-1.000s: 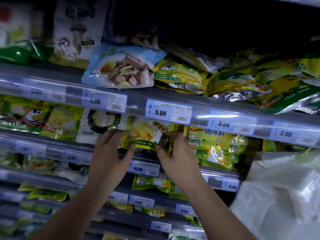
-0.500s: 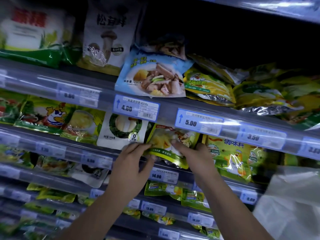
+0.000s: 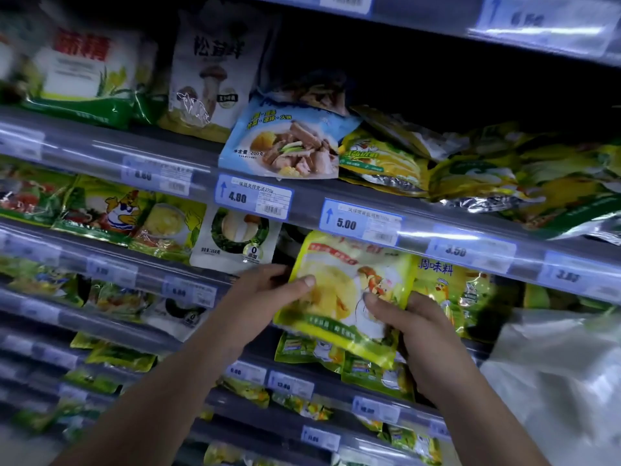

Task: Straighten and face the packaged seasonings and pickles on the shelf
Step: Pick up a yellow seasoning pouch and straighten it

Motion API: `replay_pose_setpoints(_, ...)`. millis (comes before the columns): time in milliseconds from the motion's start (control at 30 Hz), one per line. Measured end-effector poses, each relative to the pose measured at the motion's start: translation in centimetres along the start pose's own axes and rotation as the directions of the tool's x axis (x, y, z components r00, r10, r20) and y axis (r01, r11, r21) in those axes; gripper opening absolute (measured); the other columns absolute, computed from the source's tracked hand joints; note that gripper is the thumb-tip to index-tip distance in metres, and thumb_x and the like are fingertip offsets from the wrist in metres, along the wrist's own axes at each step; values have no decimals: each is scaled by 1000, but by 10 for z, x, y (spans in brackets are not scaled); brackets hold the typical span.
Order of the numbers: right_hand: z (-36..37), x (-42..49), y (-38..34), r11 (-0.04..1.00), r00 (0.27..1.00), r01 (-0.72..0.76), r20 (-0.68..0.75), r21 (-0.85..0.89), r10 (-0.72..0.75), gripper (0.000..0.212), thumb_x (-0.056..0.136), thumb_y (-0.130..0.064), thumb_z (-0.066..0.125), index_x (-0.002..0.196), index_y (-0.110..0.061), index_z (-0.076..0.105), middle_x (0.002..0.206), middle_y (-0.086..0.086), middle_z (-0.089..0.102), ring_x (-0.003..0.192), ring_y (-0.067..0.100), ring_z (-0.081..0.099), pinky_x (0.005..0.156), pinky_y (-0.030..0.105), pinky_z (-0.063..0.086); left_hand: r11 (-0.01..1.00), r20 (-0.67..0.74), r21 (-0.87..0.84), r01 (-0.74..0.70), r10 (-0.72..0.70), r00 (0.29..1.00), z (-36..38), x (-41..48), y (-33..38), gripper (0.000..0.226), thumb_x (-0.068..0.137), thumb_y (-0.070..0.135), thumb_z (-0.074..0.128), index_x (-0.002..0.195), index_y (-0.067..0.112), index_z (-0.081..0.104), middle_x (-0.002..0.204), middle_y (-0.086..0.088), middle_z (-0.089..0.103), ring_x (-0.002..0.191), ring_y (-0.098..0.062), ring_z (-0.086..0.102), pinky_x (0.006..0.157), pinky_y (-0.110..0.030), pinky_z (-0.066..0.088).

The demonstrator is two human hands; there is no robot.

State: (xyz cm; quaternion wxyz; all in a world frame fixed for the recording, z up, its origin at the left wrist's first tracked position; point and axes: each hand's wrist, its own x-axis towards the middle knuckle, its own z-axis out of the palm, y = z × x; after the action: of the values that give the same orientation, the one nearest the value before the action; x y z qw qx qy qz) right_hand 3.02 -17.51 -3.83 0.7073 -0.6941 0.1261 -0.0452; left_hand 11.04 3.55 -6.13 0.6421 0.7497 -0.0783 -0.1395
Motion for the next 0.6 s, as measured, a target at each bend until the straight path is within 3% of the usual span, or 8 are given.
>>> replay_pose_setpoints(33,0,-5,3,1000,997,-10,78,-9,11,19,85,-19,75,100,-7,75,99,3,77,101,28,71,98,45,50,998,69,-68,17,-12,998,2,-6,2,47,68,61,78,110,40,73,113,10,76,101,-10,72,96,-44,52)
replay_pose_setpoints(67,-2,-8,9,1000,993,-13,119,-13,14,20,83,-19,74,99,-9,78,105,9,79,106,33,72,98,50,52,994,115,-112,14,-1,993,5,-13,3,36,73,48,80,106,36,75,110,5,78,100,-16,75,95,-49,53)
replay_pose_setpoints(167,-3,-17,27,989,989,-65,137,130,47,27,82,-22,72,106,-11,79,112,14,78,108,34,72,93,47,55,996,116,-87,-10,20,993,9,-37,2,23,84,25,76,106,18,78,104,-9,80,96,-31,76,95,-57,54)
replay_pose_setpoints(267,-4,-25,35,962,991,-82,123,260,52,34,87,-19,68,115,-1,72,115,19,76,109,38,72,102,55,51,992,104,-126,30,-17,994,14,-57,-3,18,82,24,77,96,14,81,98,-15,79,92,-36,76,92,-55,56)
replay_pose_setpoints(333,-7,-29,41,952,990,-102,122,289,69,29,86,-17,67,108,-1,76,113,21,76,108,39,72,103,55,50,965,52,-246,91,-81,995,16,-66,-10,16,76,22,76,88,13,82,98,-17,79,87,-34,77,84,-51,59)
replay_pose_setpoints(400,-9,-36,45,951,988,-122,125,286,89,24,84,-19,67,98,-4,80,109,22,77,106,42,71,103,56,50,923,44,-346,171,-167,985,15,-74,-19,34,71,22,77,100,5,78,107,-21,76,91,-35,76,82,-49,60)
replay_pose_setpoints(500,-9,-47,49,963,989,-97,132,253,65,24,83,-21,67,93,-5,81,105,24,77,106,48,69,101,58,51,898,43,-383,215,-215,976,10,-86,-26,68,74,28,85,127,-5,59,120,-33,66,108,-52,65,92,-57,54)
replay_pose_setpoints(600,-6,-57,54,974,990,-75,133,213,47,25,83,-22,69,95,-2,80,103,26,77,104,50,69,95,55,54,902,-30,-406,150,-177,984,1,-92,-27,78,63,49,86,124,5,65,119,-26,70,107,-48,68,91,-55,54)
